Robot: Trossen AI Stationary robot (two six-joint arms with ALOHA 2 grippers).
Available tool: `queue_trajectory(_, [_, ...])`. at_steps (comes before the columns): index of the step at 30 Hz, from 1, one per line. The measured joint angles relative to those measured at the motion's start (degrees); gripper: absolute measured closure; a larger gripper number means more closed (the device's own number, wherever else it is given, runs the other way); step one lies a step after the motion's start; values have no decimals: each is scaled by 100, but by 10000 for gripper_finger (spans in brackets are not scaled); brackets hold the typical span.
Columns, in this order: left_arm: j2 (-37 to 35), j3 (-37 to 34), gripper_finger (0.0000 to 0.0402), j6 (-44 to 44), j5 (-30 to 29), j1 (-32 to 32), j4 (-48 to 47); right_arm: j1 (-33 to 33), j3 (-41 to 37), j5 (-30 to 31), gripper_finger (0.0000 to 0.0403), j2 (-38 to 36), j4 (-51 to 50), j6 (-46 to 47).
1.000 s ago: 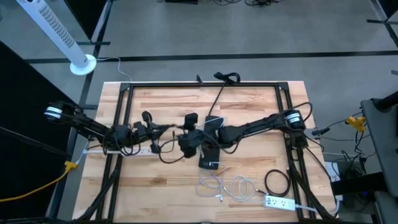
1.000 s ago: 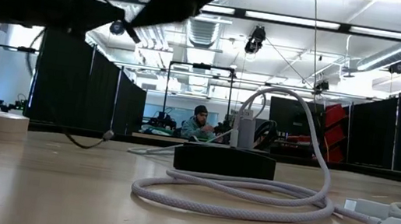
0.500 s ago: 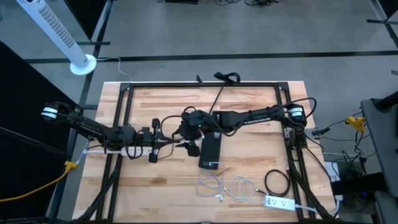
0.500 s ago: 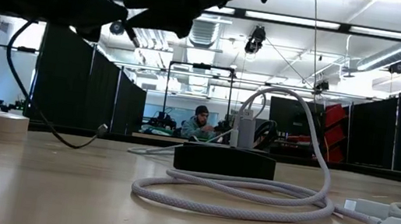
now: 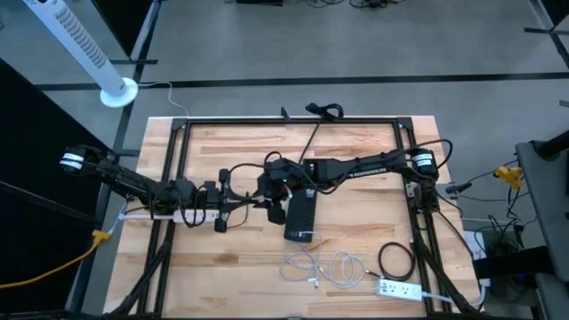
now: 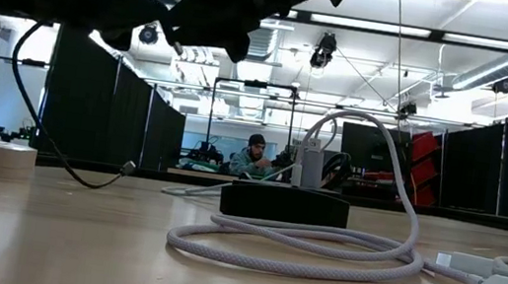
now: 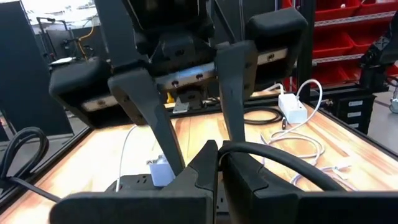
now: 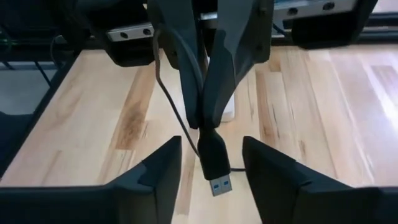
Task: Insert USB
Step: Insert the top black charger cable into the left white outlet extension
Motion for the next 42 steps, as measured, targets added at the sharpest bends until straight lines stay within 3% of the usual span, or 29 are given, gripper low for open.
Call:
queue_trajectory(13, [557, 391, 401, 12, 6, 0, -137, 0, -2, -222, 303, 43, -71, -120])
queue_trajectory(19, [578, 484, 401, 115, 114, -1, -190, -2, -2, -643, 356, 46, -114, -319])
queue_trajectory(24, [560, 488, 396, 116, 192, 0, -192, 0, -2, -649, 356, 46, -106, -453])
queue_trajectory(32, [275, 497, 329, 28, 144, 0, -507, 7, -2, -572, 356, 46, -158, -485])
queue_trajectory(42, [-849, 497, 238, -1110, -53, 0, -3146, 13, -2, 170, 356, 46, -99, -611])
